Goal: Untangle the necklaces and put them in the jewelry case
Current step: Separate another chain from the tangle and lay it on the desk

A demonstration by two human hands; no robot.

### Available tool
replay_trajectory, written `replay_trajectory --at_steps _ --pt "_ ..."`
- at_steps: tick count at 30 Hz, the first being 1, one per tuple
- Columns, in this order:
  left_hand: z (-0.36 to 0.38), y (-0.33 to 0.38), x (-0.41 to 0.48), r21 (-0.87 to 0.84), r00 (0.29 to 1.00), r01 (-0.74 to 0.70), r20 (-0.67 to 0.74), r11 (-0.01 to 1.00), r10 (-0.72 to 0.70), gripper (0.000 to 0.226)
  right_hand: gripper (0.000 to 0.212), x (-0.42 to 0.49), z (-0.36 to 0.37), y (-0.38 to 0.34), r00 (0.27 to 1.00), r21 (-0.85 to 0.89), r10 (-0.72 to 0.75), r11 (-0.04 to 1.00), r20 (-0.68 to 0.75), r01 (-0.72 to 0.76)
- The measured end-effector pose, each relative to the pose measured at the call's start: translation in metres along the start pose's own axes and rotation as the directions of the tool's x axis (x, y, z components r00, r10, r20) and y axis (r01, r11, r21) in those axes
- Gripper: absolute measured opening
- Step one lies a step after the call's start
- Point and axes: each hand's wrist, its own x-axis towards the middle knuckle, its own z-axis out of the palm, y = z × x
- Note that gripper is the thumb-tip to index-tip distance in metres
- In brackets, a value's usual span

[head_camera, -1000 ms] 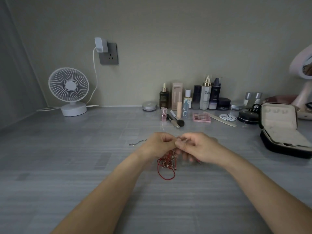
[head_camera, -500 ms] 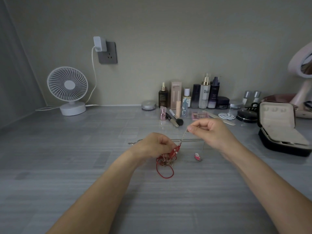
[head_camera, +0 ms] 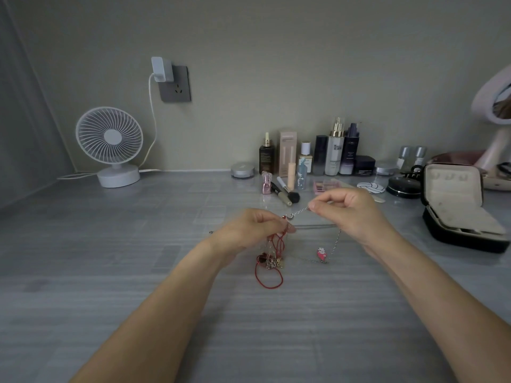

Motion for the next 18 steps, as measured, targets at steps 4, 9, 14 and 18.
replay_trajectory --at_steps 4,9,14,18 --pt "-0.001 0.001 0.0 -0.024 1.0 -0.015 -0.023 1.0 0.015 0.014 0.012 -0.001 0.003 0.003 0.996 -0.03 -0.005 1.0 0.085 0.007" --pt "0.004 -0.003 0.003 -0.028 0.999 -0.04 -0.023 0.999 0.039 0.012 0.003 -0.002 0.007 0.002 0.993 -0.032 -0.041 0.999 0.115 0.045" --pt "0.006 -0.004 0.003 0.029 0.998 -0.06 -0.028 0.998 0.06 0.013 0.007 -0.002 0.01 0.003 0.99 -0.021 -0.096 0.995 0.106 0.099" --pt "0.01 -0.002 0.0 0.05 0.998 -0.061 0.036 0.997 0.059 0.013 0.006 0.0 0.011 0.009 0.994 -0.027 -0.089 0.996 0.063 0.09"
